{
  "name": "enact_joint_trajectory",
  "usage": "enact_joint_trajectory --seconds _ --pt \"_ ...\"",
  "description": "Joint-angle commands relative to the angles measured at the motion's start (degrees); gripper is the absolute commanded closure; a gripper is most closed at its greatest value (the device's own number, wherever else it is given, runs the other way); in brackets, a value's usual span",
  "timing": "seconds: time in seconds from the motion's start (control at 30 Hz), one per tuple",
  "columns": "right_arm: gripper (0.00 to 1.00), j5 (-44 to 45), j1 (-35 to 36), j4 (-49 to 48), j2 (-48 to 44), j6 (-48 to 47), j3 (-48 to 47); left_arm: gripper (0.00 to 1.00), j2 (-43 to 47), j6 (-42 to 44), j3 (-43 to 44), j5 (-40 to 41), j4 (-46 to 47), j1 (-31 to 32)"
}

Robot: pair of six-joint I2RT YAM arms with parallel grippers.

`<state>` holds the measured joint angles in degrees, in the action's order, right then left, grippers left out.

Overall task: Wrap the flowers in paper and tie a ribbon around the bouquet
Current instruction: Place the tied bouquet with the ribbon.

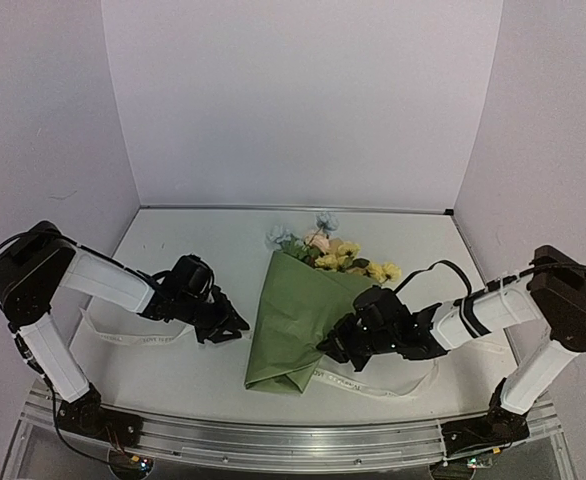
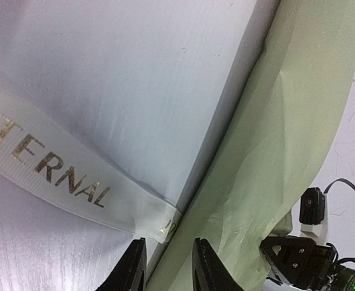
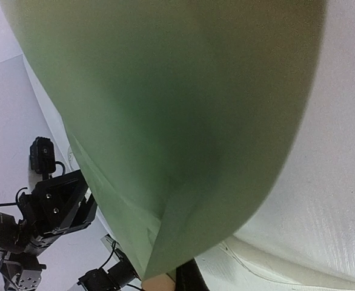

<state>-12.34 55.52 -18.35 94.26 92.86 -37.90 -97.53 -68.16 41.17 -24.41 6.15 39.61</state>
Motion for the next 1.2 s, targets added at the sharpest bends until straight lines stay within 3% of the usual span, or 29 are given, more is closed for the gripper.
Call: enact_joint_trajectory --seconds 0.0,0.2,0.4,0.57,0.73,0.93,1.17 --pt "1.00 0.31 1.74 1.93 -0.97 -1.40 -2.34 0.69 5.79 6.22 3.25 4.13 -7.87 0.95" --pt "1.00 3.25 4.24 5.45 -3.54 -0.52 -2.91 0.65 8.63 14.75 10.72 3.99 -15.79 2.88" --pt "1.00 4.72 5.17 8.19 -5.41 -0.22 -4.02 0.66 6.64 19.25 15.63 -0.39 -16.31 6.97" --pt "0.84 6.18 6.12 8.72 -3.81 -1.72 -2.85 0.67 2.52 21.63 18.29 -6.01 -14.69 10.52" --pt "0.58 7.99 6.16 10.85 -6.94 -5.48 -1.24 0.67 -1.54 24.05 20.90 -8.43 -14.08 13.79" --pt "0.35 18.12 6.12 34.00 -18.08 -12.47 -3.21 0.68 -5.71 25.54 23.10 -10.11 -13.33 16.79" --pt "0.34 30.72 6.06 57.74 -32.10 -7.79 0.78 0.70 -8.92 26.27 24.59 -11.82 -12.64 18.07"
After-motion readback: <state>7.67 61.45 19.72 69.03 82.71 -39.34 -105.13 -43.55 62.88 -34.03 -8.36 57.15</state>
